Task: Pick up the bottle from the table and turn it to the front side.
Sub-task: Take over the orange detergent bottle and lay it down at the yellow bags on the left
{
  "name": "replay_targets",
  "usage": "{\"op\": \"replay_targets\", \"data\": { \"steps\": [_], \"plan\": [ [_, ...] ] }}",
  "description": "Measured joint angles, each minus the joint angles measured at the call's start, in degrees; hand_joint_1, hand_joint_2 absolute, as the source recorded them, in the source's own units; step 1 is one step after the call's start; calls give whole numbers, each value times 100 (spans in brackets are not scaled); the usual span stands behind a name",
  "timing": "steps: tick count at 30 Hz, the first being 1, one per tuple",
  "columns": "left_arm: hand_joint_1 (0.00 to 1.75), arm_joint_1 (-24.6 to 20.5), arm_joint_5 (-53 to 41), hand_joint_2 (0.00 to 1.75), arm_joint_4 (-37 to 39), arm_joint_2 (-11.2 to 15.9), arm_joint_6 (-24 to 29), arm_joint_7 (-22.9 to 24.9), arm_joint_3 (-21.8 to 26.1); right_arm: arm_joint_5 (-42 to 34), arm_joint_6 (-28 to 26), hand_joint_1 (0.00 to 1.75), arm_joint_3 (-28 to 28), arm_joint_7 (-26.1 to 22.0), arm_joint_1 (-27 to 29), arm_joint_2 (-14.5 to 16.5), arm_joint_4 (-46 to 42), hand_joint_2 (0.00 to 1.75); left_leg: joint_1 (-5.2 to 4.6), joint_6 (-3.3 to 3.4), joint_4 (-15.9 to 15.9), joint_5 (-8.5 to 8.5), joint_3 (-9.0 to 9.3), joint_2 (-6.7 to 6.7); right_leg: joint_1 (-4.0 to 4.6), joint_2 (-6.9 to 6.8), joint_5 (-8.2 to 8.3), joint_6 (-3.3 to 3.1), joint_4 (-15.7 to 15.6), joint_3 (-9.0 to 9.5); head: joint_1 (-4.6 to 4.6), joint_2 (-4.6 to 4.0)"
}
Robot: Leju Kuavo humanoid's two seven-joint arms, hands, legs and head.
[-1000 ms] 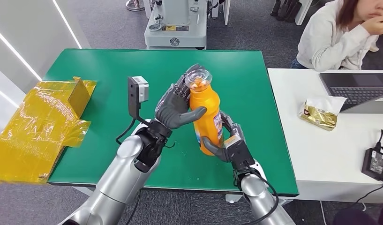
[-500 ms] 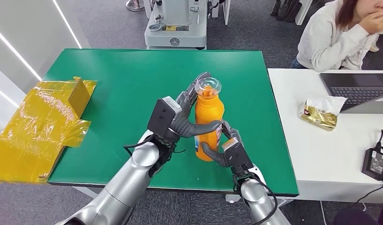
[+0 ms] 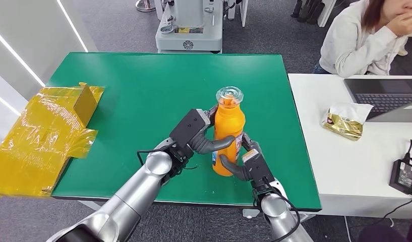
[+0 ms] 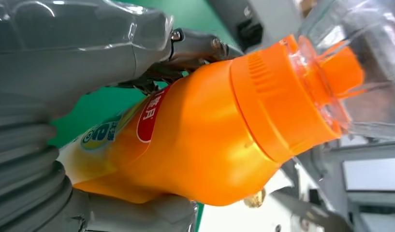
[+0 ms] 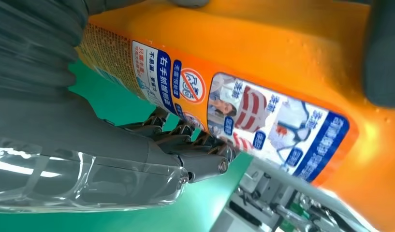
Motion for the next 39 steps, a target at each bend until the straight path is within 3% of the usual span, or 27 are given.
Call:
{"op": "replay_targets", "data": {
  "steps": [10, 14, 17, 20, 24, 29, 31, 36, 39],
  "plan": [
    [175, -163, 667, 175, 280, -24, -486, 208, 70, 2, -15, 168, 3, -59, -2, 1, 108, 175, 0, 0, 0, 0, -1, -2, 0, -2, 0, 0, 0, -1, -1, 0],
    [175, -179, 890, 175, 282, -34, -550, 241, 79, -5, -26, 3, 4, -96, -20, 0, 107, 175, 0, 0, 0, 0, 0, -1, 0, -1, 0, 0, 0, -1, -1, 0],
    [175, -183, 783, 175, 217, -21, -278, 78, 78, -57, -57, 0, 5, -118, -22, 1, 48, 175, 0, 0, 1, 0, 0, -1, 0, -1, 0, 0, 0, -1, -1, 0],
    [175, -215, 193, 175, -47, 57, 541, -274, 72, -101, -105, 0, -13, -98, 33, -3, -149, 175, 0, 0, 1, 0, -1, -1, 0, -1, 0, 0, 1, -2, 0, 0],
    [175, -368, -1529, 175, -608, 369, 1840, -463, 93, -65, -92, 0, -66, -81, 266, -10, -582, 175, 1, 0, -1, 0, 0, 2, 0, 1, 0, -1, 2, -3, -2, 0],
    [175, -598, -3517, 175, -973, 744, 2959, -419, 114, 61, -49, 0, -84, -30, 431, -17, -1056, 175, 2, -1, -3, 1, 0, 1, 2, 0, -1, -2, 4, -5, -1, 0],
    [175, -700, -3974, 175, -988, 830, 3239, -385, 114, 100, -38, 0, -89, -6, 475, -22, -1198, 175, 2, -2, -3, 1, 0, 0, 3, 0, -1, -2, 4, -4, -1, 0],
    [175, -795, -4394, 175, -981, 957, 3373, -366, 113, 154, -9, 0, -90, -19, 566, -37, -1435, 175, 0, -2, -1, 1, -1, 1, 1, 1, 0, -1, 2, -3, 0, 0],
    [175, -800, -5474, 175, -822, 1086, 3818, -67, 61, 220, -4, 0, -89, -48, 644, -81, -1605, 175, 0, -1, -2, 1, -1, 3, 1, 2, 0, -1, 2, -3, 0, 0]
  ]
}}
